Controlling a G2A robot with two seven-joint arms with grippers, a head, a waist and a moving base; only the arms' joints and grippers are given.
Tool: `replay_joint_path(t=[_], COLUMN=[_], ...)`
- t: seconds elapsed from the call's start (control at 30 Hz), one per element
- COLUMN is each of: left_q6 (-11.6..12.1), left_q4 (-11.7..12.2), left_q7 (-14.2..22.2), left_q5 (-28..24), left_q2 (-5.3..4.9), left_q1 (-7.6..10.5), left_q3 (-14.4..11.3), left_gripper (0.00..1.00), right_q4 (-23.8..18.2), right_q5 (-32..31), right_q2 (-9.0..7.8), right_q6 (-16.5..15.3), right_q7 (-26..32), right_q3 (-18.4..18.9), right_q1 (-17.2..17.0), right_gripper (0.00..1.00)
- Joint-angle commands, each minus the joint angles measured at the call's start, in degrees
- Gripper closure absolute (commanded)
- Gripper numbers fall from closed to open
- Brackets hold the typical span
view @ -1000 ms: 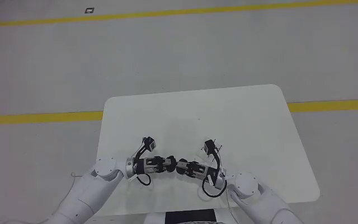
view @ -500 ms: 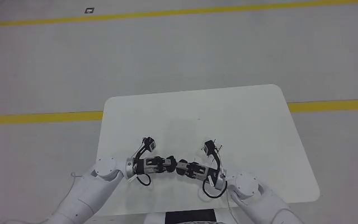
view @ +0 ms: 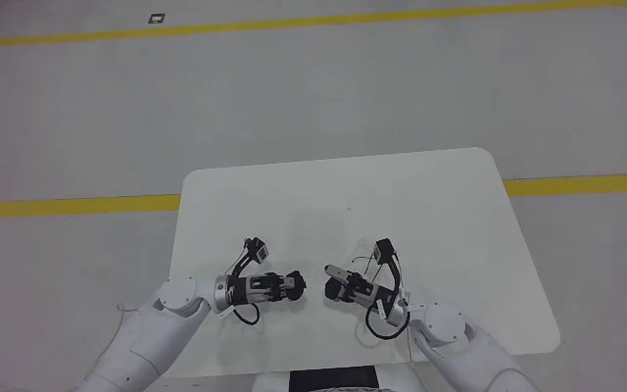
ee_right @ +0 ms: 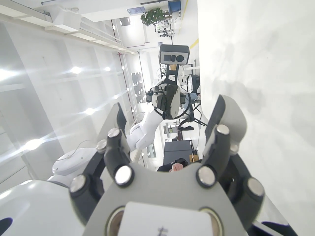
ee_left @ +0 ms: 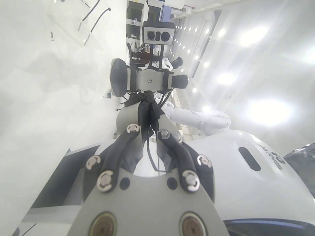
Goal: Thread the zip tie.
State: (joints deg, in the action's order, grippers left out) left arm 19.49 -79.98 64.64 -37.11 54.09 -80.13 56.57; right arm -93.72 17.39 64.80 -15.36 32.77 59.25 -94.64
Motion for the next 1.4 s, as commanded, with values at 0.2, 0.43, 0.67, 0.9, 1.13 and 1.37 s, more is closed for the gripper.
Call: replay_joint_path(t=[0.2,0.43,0.67,0.9,1.13,1.37], left_q6=[-0.01,-0.01,-0.01,-0.01,-0.01,-0.01], left_q4=[-0.62,-5.19,-11.7,-14.09,-13.42,-12.98], left_q7=[0.47,-5.15,-6.11,-4.53,-1.92,-2.73], left_q5=[0.71,14.81,24.65,25.21,24.18,23.39], left_q2=[-0.06,-0.4,-0.75,-0.06,0.5,0.55], left_q1=[0.15,-0.44,-4.65,-7.52,-7.87,-7.44], left_q3=[0.09,2.88,9.36,14.29,15.05,14.76], left_gripper=[1.0,1.0,1.0,1.0,1.0,1.0], right_q4=[-0.17,-0.17,-0.17,-0.17,-0.17,-0.17], right_q5=[-0.16,-0.16,-0.16,-0.16,-0.16,-0.16], right_q2=[-0.03,-0.03,-0.03,-0.03,-0.03,-0.03], right_q6=[-0.24,-0.24,-0.24,-0.24,-0.24,-0.24], right_q7=[-0.2,-0.2,-0.2,-0.2,-0.2,-0.2], right_q3=[0.17,0.17,0.17,0.17,0.17,0.17], right_q1=[-0.16,-0.16,-0.16,-0.16,-0.16,-0.16], right_gripper=[0.0,0.0,0.0,0.0,0.0,0.0])
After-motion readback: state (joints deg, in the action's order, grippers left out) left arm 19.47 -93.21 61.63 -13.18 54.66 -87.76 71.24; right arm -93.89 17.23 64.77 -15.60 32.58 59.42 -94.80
